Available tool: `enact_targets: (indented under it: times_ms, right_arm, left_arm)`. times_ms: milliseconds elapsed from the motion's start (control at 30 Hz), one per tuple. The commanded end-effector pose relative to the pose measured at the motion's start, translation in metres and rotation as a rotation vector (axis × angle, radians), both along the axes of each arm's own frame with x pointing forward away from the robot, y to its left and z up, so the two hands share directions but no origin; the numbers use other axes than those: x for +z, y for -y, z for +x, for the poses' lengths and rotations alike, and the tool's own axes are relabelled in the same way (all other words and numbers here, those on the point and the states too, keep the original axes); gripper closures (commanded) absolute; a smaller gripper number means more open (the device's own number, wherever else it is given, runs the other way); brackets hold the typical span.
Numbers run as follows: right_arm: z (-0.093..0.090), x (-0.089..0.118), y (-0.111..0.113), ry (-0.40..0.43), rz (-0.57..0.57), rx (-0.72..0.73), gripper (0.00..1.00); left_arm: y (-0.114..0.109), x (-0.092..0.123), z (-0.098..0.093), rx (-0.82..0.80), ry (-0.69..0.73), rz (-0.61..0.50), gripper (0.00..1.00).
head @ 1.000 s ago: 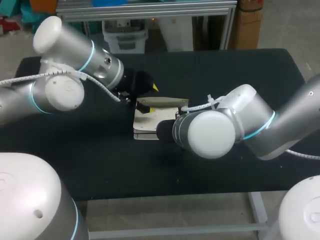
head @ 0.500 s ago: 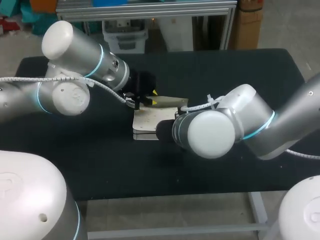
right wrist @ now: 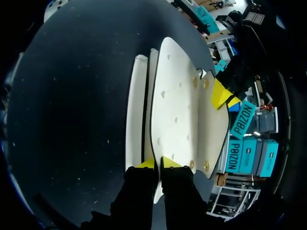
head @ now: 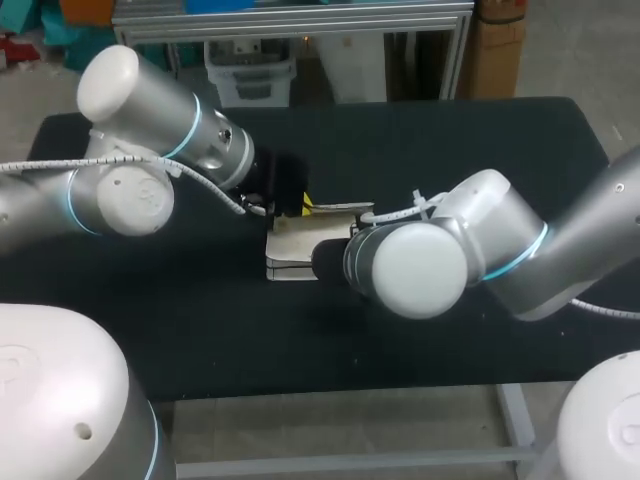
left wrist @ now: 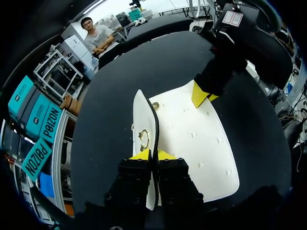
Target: Pick up the bag, open it, inspect its contents, close it, and place it on the opposite side
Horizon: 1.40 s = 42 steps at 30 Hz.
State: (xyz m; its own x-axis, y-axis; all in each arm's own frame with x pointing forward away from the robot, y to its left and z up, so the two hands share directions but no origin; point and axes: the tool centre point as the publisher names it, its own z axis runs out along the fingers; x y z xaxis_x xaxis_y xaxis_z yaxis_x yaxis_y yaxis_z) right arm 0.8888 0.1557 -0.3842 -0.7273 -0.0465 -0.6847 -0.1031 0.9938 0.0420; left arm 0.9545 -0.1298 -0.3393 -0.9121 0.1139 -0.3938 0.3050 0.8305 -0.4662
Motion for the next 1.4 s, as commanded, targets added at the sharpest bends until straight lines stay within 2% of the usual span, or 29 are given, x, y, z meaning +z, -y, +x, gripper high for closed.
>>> enact_targets:
  times_ms: [33,600,900,1033,1400]
  right_arm:
    - [0.000,-0.006,0.000,0.227,0.028,-0.015,1.00]
    - [0.000,-0.006,0.000,0.227,0.028,-0.015,1.00]
    - [0.000,-0.006,0.000,0.227,0.028,-0.015,1.00]
    - [0.000,-0.006,0.000,0.227,0.028,-0.015,1.00]
    - [0.000,-0.006,0.000,0.227,0.028,-0.015,1.00]
  left_arm:
    - [0.003,-0.005,-0.009,-0.018,-0.003,0.004,1.00]
    - [0.012,-0.040,-0.017,-0.101,-0.090,0.121,1.00]
    - [0.012,-0.041,-0.016,-0.121,-0.098,0.141,1.00]
    - [0.004,-0.039,-0.019,-0.130,-0.096,0.142,1.00]
    - [0.000,-0.040,-0.028,-0.192,-0.089,0.186,1.00]
